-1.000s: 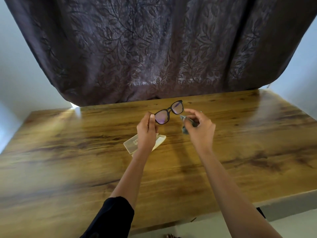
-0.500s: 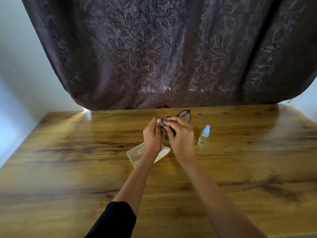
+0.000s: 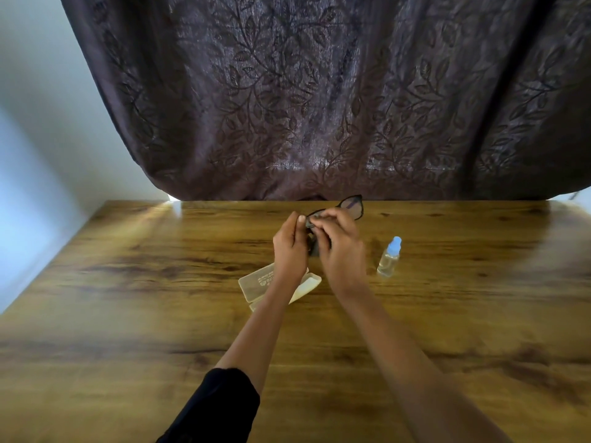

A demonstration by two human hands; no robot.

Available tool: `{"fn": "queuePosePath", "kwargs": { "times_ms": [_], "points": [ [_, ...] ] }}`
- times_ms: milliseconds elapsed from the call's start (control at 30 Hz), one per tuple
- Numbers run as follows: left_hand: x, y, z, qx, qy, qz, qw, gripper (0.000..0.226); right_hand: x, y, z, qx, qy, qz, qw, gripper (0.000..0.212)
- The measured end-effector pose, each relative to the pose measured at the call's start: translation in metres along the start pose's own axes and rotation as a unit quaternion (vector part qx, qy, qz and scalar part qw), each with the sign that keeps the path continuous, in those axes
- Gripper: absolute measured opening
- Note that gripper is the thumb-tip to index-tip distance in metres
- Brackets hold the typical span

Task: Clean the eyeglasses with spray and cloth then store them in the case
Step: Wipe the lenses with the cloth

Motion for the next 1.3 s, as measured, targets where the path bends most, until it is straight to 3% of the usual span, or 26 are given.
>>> {"fn": "queuePosePath", "kwargs": {
  "times_ms": [200, 400, 600, 800, 1000, 1200, 1300],
  "points": [
    [0.003, 0.000, 0.000, 0.004, 0.010, 0.011, 1.000, 0.032, -0.011, -0.026, 0.014, 0.066, -0.021, -0.005, 0.998, 0.015],
    [0.005, -0.009, 0.002, 0.017, -0.017, 0.012, 1.000, 0.036, -0.003, -0.003, 0.007, 0.000, 0.002, 0.018, 1.000, 0.010],
    [0.007, -0.008, 0.004, 0.027, -0.006, 0.027, 0.999, 0.036, -0.022, -0.031, 0.022, 0.057, -0.056, 0.003, 0.997, 0.006],
    [0.008, -0.007, 0.004, 0.029, -0.016, 0.021, 0.999, 0.034, -0.002, -0.005, 0.008, -0.005, -0.005, 0.019, 1.000, 0.011],
    [0.007, -0.010, 0.002, 0.053, -0.014, 0.033, 0.998, 0.036, -0.024, -0.035, 0.024, 0.065, -0.043, 0.009, 0.997, 0.007],
    [0.011, -0.013, 0.000, 0.052, -0.027, 0.029, 0.998, 0.035, -0.010, -0.004, 0.010, -0.025, -0.006, 0.030, 0.999, 0.011],
    [0.010, -0.012, -0.001, 0.056, -0.030, 0.036, 0.997, 0.034, -0.017, -0.016, 0.016, -0.004, -0.017, 0.025, 1.000, 0.009]
  ]
}}
Point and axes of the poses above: each hand's wrist, its own z-axis towards the middle knuckle, its own x-axis out of the palm, y = z × x, the point moved 7 cm from there along z, towards the middle knuckle, and after that the axes turned 7 degrees about z, right-handed, at the moved point
